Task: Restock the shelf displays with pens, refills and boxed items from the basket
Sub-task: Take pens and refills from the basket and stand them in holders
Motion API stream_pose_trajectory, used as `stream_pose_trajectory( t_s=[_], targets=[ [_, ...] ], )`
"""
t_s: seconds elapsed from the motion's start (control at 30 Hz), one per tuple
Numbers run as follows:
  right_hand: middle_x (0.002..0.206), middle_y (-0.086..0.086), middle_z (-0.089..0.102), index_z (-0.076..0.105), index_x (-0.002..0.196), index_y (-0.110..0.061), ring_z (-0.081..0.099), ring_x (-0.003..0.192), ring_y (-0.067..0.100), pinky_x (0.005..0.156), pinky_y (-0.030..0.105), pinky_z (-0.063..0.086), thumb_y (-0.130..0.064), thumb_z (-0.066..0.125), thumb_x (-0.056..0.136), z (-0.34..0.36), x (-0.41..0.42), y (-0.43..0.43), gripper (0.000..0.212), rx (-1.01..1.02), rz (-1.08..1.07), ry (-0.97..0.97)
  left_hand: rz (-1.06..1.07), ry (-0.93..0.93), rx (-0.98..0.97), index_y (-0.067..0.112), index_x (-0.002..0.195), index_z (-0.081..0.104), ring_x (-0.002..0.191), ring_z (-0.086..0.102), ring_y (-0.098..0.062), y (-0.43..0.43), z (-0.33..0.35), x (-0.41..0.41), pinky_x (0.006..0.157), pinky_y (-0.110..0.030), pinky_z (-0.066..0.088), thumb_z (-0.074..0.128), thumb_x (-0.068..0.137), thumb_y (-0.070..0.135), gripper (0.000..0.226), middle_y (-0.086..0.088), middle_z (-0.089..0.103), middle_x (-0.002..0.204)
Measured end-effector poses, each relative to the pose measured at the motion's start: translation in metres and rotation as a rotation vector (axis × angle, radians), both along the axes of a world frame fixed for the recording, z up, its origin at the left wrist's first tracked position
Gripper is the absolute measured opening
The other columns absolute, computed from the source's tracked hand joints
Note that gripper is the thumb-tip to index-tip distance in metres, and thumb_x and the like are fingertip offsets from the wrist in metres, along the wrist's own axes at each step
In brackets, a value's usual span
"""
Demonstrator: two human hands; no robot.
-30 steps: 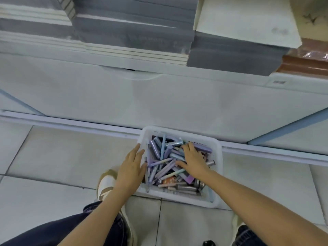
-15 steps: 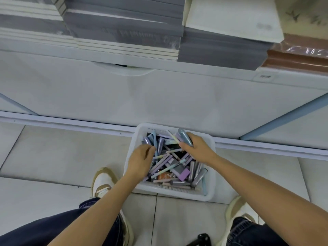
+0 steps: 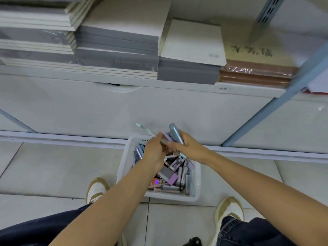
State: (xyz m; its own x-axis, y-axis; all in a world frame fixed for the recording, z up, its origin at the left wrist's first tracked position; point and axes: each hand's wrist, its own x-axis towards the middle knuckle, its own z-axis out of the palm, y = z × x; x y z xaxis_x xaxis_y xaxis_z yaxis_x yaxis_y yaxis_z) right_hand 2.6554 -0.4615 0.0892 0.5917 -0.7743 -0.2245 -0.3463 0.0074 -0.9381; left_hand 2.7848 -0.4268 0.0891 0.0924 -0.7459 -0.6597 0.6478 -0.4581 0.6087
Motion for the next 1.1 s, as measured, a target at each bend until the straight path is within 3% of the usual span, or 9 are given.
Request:
stream_pose_trajectory(
  t_s=[0.07, 0.13, 0.23, 0.3, 0.43, 0.6, 0.77, 0.93, 1.1],
  targets=[
    [0.087, 0.005, 0.054, 0.049, 0.115, -0.001, 0.054, 0.077, 0.012, 0.07, 0.026, 0.045, -0.026, 0.057, 0.097, 0.009, 0.0, 0.002, 0.032, -0.017, 0.04, 0.024, 0.025, -0.073, -0.003, -0.002, 0.109, 0.06, 0.068, 0.056, -0.026, 0.003, 0.01, -0.001, 0.059, -0.034, 0.048, 0.038, 0.105, 0.018, 0.03, -0.02, 0.061, 0.09],
    [0.095, 0.005, 0.056, 0.049, 0.119, -0.007, 0.056, 0.08, 0.011, 0.074, 0.027, 0.047, -0.024, 0.057, 0.098, 0.016, 0.001, 0.003, 0.029, -0.039, 0.039, 0.029, 0.08, -0.111, 0.002, 0.002, 0.089, 0.058, 0.054, 0.048, -0.02, 0.005, 0.021, -0.002, 0.049, -0.029, 0.041, 0.041, 0.102, 0.014, 0.024, -0.014, 0.055, 0.073],
    [0.097, 0.002, 0.057, 0.05, 0.117, -0.011, 0.058, 0.084, 0.015, 0.075, 0.028, 0.048, -0.024, 0.058, 0.097, 0.029, 0.004, 0.005, 0.024, -0.085, -0.026, 0.042, 0.278, -0.025, -0.015, 0.006, 0.095, 0.053, 0.064, 0.056, -0.022, 0.006, 0.037, 0.0, 0.062, -0.033, 0.047, 0.04, 0.103, 0.01, 0.015, -0.01, 0.061, 0.08],
    [0.085, 0.003, 0.056, 0.054, 0.104, -0.015, 0.055, 0.071, 0.016, 0.064, 0.031, 0.046, -0.023, 0.058, 0.097, 0.04, 0.004, 0.006, 0.011, -0.106, -0.057, 0.024, 0.39, -0.004, -0.058, 0.007, 0.101, 0.049, 0.067, 0.055, -0.021, 0.006, 0.046, 0.004, 0.069, -0.035, 0.051, 0.039, 0.103, 0.008, 0.01, -0.007, 0.057, 0.077],
    [0.072, -0.003, 0.056, 0.055, 0.087, -0.016, 0.052, 0.063, 0.008, 0.064, 0.021, 0.045, -0.015, 0.056, 0.096, 0.061, 0.009, 0.007, 0.009, -0.175, -0.113, -0.032, 0.395, -0.164, -0.111, 0.01, 0.094, 0.044, 0.056, 0.036, -0.014, 0.006, 0.058, 0.009, 0.055, -0.026, 0.04, 0.034, 0.101, 0.005, 0.013, -0.002, 0.038, 0.068],
    [0.072, 0.003, 0.056, 0.055, 0.097, -0.008, 0.048, 0.059, 0.01, 0.058, 0.02, 0.041, -0.012, 0.054, 0.098, 0.073, 0.022, 0.011, 0.004, -0.088, -0.163, -0.098, 0.215, -0.3, -0.178, 0.014, 0.086, 0.044, 0.052, 0.028, -0.012, 0.013, 0.069, 0.005, 0.044, -0.021, 0.03, 0.037, 0.101, 0.009, 0.018, -0.001, 0.032, 0.066],
    [0.082, -0.004, 0.055, 0.059, 0.122, -0.006, 0.05, 0.07, 0.009, 0.065, 0.015, 0.042, -0.017, 0.054, 0.099, 0.079, 0.027, 0.008, 0.026, -0.037, -0.183, -0.07, 0.077, -0.445, -0.251, 0.018, 0.084, 0.049, 0.053, 0.031, -0.01, 0.02, 0.069, 0.012, 0.049, -0.022, 0.03, 0.051, 0.099, 0.018, 0.015, 0.002, 0.034, 0.064],
    [0.083, 0.0, 0.052, 0.057, 0.112, -0.009, 0.047, 0.074, 0.01, 0.068, 0.017, 0.04, -0.005, 0.052, 0.097, 0.089, 0.025, 0.008, 0.016, -0.026, -0.078, -0.088, -0.002, -0.356, -0.314, 0.011, 0.085, 0.059, 0.043, 0.029, -0.007, 0.021, 0.076, 0.02, 0.042, -0.019, 0.028, 0.064, 0.093, 0.021, 0.014, 0.009, 0.036, 0.048],
    [0.103, 0.006, 0.054, 0.046, 0.135, -0.009, 0.054, 0.085, 0.013, 0.079, 0.024, 0.047, -0.004, 0.051, 0.098, 0.103, 0.022, 0.007, 0.038, 0.026, 0.045, -0.141, 0.039, -0.427, -0.319, 0.012, 0.076, 0.058, 0.042, 0.027, -0.006, 0.018, 0.089, 0.024, 0.039, -0.018, 0.027, 0.067, 0.091, 0.024, 0.022, 0.01, 0.037, 0.045]
  ],
)
